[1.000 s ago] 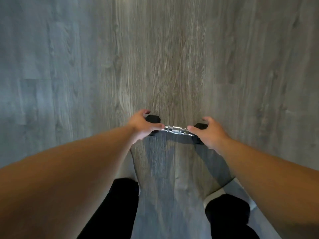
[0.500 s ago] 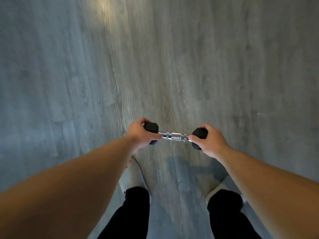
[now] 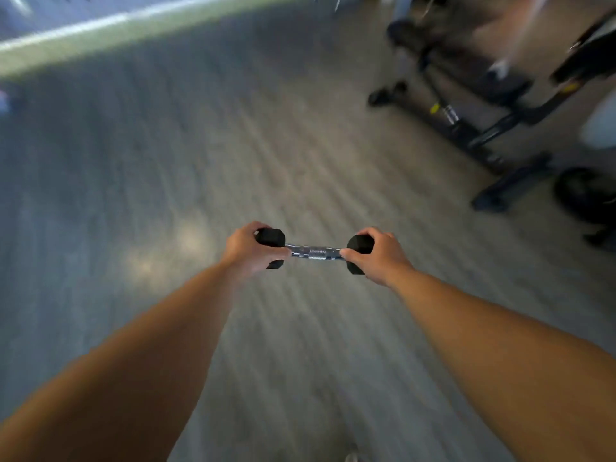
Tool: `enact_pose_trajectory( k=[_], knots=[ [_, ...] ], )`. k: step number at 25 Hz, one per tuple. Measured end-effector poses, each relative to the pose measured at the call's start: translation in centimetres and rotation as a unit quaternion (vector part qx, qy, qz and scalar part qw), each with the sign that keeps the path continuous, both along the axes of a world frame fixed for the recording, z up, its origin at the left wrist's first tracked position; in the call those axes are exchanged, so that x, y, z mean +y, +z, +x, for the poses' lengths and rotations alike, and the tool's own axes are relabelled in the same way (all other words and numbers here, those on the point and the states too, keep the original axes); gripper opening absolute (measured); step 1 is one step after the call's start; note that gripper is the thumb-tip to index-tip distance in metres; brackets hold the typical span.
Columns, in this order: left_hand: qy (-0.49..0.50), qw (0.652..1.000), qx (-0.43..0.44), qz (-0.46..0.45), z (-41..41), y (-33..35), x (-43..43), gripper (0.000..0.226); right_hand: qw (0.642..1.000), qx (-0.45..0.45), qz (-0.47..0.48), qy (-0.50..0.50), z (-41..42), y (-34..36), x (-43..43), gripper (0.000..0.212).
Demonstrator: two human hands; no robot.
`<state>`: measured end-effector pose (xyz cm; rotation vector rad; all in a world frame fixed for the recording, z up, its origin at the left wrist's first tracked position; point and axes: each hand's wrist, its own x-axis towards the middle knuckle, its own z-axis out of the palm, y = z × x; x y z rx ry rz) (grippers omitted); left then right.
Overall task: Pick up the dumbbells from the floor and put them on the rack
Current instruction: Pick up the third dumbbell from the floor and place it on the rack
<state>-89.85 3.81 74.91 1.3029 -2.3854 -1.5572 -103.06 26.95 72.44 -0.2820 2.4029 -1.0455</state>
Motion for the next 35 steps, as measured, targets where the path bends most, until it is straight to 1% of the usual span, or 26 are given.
enact_pose_trajectory(
  k=[3,7,10,12,14,17,19,22,26,29,35],
  knots=[
    [-0.068,0.993,0.097,-0.013,-10.3,12.3,4.2,0.045,0.994,0.079,-0.039,-0.062,-7.7,12.2,5.6,0.049],
    [-0.180,0.959,0.213,-0.052,-23.9,25.9,10.8,0.043,0.966,0.203,-0.057,-0.147,-16.6,25.9,14.2,0.053],
    [-0.256,0.920,0.282,-0.089,-32.5,32.9,15.9,0.051,0.934,0.282,-0.045,-0.216,-20.9,33.4,20.3,0.057],
    [-0.299,0.895,0.318,-0.094,-37.4,36.3,19.8,0.064,0.910,0.324,-0.024,-0.258,-22.6,37.3,24.3,0.062],
    [-0.339,0.871,0.343,-0.094,-41.5,39.1,24.7,0.074,0.883,0.347,-0.022,-0.314,-23.2,39.8,29.0,0.062],
    [-0.405,0.836,0.364,-0.072,-45.1,40.9,33.4,0.080,0.847,0.355,-0.014,-0.395,-22.3,40.6,36.3,0.053],
    [-0.439,0.820,0.363,-0.058,-47.0,40.2,39.5,0.085,0.826,0.349,0.005,-0.443,-21.9,39.4,41.0,0.051],
    [-0.469,0.813,0.345,-0.022,-50.5,37.2,49.4,0.084,0.796,0.333,-0.005,-0.506,-23.2,36.4,49.0,0.056],
    [-0.501,0.804,0.320,-0.028,-56.1,33.5,60.5,0.070,0.785,0.295,-0.022,-0.544,-27.8,31.3,58.7,0.056],
    [-0.501,0.806,0.312,-0.049,-60.6,32.1,66.7,0.067,0.783,0.283,-0.029,-0.553,-32.0,28.7,64.2,0.056],
    [-0.499,0.805,0.312,-0.077,-69.5,31.2,73.4,0.068,0.791,0.268,-0.034,-0.549,-41.6,27.5,71.3,0.056]
  ],
)
